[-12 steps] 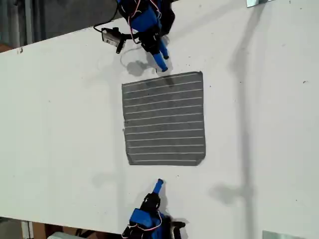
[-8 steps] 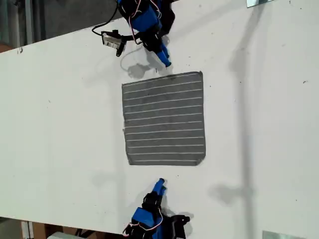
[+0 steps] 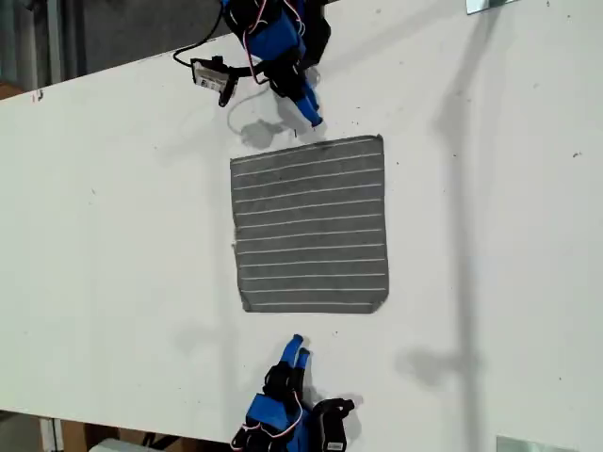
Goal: Grasp corners of a square towel and fold twice.
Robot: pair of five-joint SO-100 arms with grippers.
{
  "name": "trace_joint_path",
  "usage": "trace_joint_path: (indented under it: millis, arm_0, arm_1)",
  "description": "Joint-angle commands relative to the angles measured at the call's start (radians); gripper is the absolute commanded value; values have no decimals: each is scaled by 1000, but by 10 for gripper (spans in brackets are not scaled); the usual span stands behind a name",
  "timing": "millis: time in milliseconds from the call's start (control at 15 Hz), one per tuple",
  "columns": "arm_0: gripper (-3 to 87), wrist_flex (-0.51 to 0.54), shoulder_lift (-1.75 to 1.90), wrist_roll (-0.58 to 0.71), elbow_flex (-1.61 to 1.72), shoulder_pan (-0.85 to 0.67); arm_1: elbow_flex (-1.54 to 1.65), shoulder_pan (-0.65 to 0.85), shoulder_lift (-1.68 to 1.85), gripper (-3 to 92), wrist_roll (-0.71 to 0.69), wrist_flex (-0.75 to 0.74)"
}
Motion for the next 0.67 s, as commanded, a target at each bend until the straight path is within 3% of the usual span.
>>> trace_joint_path:
  millis: [0,600]
  arm_0:
    - [167,-6,3,-12,3,-3]
    - [175,-2,-35,-72,3,14]
  arm_1:
    - [-48,3,-8,177,-12,15]
    - [-51,0,-6,177,-15,14]
